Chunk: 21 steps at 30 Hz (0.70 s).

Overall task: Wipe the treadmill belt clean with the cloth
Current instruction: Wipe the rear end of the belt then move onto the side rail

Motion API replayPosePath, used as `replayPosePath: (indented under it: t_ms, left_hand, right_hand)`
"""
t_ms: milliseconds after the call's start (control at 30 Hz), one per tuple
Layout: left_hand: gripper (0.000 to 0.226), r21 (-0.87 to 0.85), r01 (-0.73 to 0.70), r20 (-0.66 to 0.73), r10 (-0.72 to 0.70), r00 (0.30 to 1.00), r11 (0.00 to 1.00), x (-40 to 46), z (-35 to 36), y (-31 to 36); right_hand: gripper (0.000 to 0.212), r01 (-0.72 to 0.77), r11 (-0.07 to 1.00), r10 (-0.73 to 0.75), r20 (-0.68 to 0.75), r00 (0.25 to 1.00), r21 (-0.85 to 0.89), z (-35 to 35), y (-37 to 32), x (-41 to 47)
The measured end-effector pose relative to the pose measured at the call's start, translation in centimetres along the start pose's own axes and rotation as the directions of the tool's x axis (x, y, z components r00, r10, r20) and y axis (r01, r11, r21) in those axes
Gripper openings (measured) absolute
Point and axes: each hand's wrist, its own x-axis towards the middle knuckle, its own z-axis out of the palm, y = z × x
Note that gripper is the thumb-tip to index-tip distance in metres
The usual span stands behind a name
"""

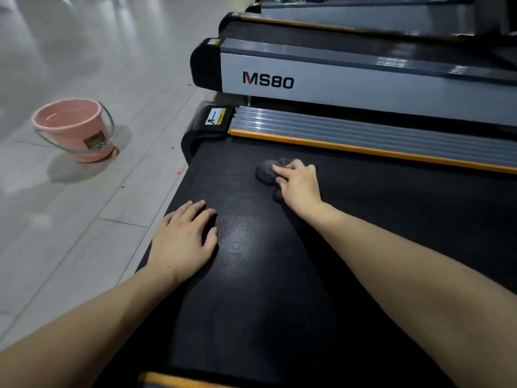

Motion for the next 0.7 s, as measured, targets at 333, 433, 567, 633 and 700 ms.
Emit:
replayPosePath:
  t_ms: [333,433,567,633,700]
  left_hand:
    - [0.043,-0.026,0.027,-0.077,-0.029,0.997,0.999,-0.2,0.6,0.1]
    - [0.044,-0.022,0.033,-0.079,-0.035,0.996,0.999,-0.2,0.5,0.3]
    - [0.042,-0.016,0.03,-0.094,-0.032,0.995,0.999,-0.2,0.8,0.3]
    - [0.042,-0.016,0.031,-0.096,-0.033,0.995,0.999,0.0,0.8,0.2]
    - [0.041,-0.012,0.034,-0.082,-0.035,0.996,0.999,0.1,0.9,0.3]
  right_hand:
    - [0.032,0.553,0.812,-0.582,0.185,0.792,0.186,-3.9,-2.2,-12.1]
    - [0.029,0.559,0.827,-0.562,0.129,0.817,0.066,-1.6,-0.8,-4.6]
    - [0.026,-0.058,0.998,0.058,-0.004,0.998,0.021,2.6,-0.3,5.0]
    - [0.027,-0.19,0.981,0.191,-0.006,0.982,0.027,3.6,-1.0,4.8]
    - [0.028,0.006,1.0,-0.006,0.03,1.0,0.004,3.1,-2.0,2.1]
